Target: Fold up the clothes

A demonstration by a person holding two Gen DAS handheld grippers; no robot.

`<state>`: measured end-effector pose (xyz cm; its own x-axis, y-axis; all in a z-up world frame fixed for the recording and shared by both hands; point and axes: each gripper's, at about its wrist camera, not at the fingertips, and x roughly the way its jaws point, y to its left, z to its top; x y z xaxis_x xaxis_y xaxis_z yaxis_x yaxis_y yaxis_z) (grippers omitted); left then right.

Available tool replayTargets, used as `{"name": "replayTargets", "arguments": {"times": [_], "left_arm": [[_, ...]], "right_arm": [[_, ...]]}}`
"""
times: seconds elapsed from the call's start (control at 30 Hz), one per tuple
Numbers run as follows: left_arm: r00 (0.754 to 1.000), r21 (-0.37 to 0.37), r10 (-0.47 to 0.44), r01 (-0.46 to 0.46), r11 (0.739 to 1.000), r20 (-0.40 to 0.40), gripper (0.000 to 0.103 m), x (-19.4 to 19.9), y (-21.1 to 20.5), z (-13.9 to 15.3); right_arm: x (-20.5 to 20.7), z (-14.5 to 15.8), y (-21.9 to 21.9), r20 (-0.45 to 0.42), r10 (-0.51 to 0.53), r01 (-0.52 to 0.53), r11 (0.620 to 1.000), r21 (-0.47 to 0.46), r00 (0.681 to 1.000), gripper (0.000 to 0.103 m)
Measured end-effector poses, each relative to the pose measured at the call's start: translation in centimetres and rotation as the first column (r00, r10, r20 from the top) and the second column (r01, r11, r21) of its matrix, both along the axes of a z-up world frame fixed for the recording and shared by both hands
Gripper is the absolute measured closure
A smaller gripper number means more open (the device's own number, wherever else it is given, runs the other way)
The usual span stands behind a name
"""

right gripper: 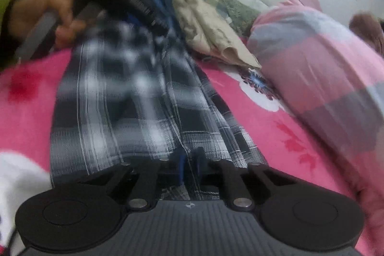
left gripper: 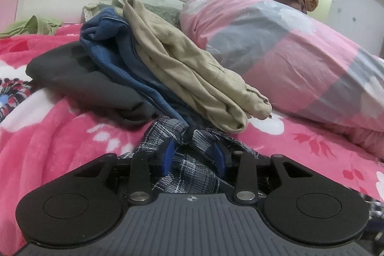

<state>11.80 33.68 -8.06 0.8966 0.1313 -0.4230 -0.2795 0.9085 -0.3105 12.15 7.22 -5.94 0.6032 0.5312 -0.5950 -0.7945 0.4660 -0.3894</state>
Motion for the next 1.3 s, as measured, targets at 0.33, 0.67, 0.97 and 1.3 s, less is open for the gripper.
{"name": "replayTargets", "arguments": {"times": [0.33, 0.67, 0.97, 1.3], "left_arm": [[1.000, 0.012, -0.009, 0.009, 1.000, 0.009, 0.064, -0.1, -0.2, -0.1], [1.000, 0.017, -0.007, 0.006, 1.000, 0.008, 0.064, 0.0, -0.2, -0.3], [1.000, 0.026, -0.002, 0.002, 1.000, 0.002, 0.064, -0.1, -0.3, 0.1], [0.998, 0.125, -0.007, 0.015, 0.992, -0.060, 0.064, 1.0, -1.4, 0.5]], "right_arm": [[2.7, 3.0, -2.1, -0.080, -0.087, 0.098, 0.983, 0.155, 0.993, 0.100], [0.8, 1.8, 0.0, -0.067, 0.005, 0.004, 0.993, 0.120, 0.998, 0.068], [3.0, 1.8, -2.0, -0.066, -0.105, 0.114, 0.982, 0.153, 0.992, 0.103], [10.6, 1.4, -3.8, -0.333, -0.174, 0.258, 0.939, 0.228, 0.927, 0.103]]}}
